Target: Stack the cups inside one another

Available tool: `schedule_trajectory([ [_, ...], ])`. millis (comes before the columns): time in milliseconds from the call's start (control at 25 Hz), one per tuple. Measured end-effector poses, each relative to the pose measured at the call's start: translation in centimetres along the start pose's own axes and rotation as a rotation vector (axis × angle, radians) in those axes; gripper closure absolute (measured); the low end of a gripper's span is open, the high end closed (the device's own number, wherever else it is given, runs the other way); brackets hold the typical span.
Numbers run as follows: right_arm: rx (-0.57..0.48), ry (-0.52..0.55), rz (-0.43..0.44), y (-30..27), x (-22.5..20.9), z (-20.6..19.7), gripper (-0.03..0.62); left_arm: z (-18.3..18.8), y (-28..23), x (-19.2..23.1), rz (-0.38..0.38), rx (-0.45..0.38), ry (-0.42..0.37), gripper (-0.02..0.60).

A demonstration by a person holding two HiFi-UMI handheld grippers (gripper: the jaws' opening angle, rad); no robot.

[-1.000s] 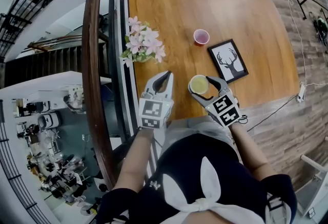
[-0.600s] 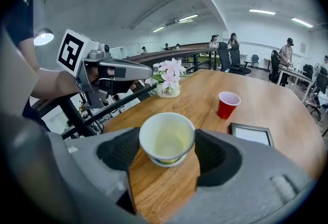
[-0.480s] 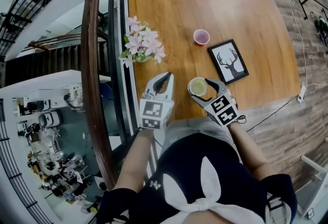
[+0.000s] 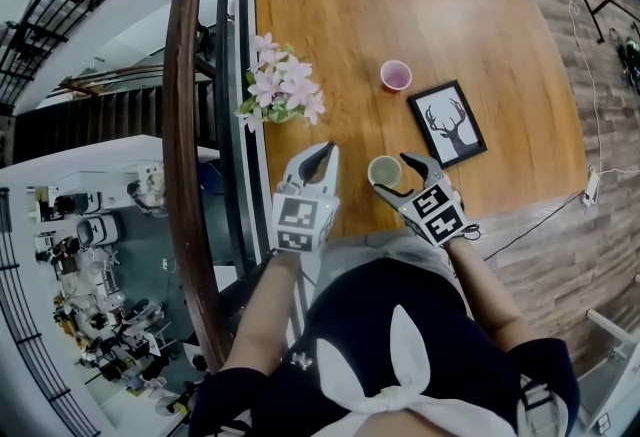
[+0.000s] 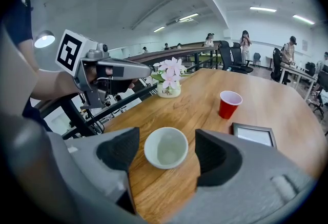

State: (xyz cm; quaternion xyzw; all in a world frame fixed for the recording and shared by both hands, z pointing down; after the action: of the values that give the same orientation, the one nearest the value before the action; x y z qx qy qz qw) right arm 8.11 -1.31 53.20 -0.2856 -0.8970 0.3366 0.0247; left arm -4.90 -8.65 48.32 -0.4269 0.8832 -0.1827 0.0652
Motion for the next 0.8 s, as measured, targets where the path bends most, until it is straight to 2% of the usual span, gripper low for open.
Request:
schedule_trajectory([
  [320, -0.079, -0.037, -0.086, 0.5, -2.6, 1.9, 0.258, 0.3, -0.1, 0.4, 0.017, -0.011, 0.004, 0.563],
  [800, -0.156, -0.007, -0.169, 0.6, -7.3, 6.2, 0.261, 0.9, -1.3, 1.1, 0.015, -0.006, 0.014, 0.565],
])
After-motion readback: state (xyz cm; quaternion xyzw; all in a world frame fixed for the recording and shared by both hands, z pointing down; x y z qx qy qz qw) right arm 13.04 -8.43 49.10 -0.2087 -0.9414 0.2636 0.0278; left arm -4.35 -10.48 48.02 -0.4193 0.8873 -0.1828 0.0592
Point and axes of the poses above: the fingertips, and each gripper's own axes: y backward along the fingers, x to its left, z out of its top, the point moved 5 cm from there along y, backward along the fingers, and after that the axes turned 4 degrees about -x, right-handed, at the moved point
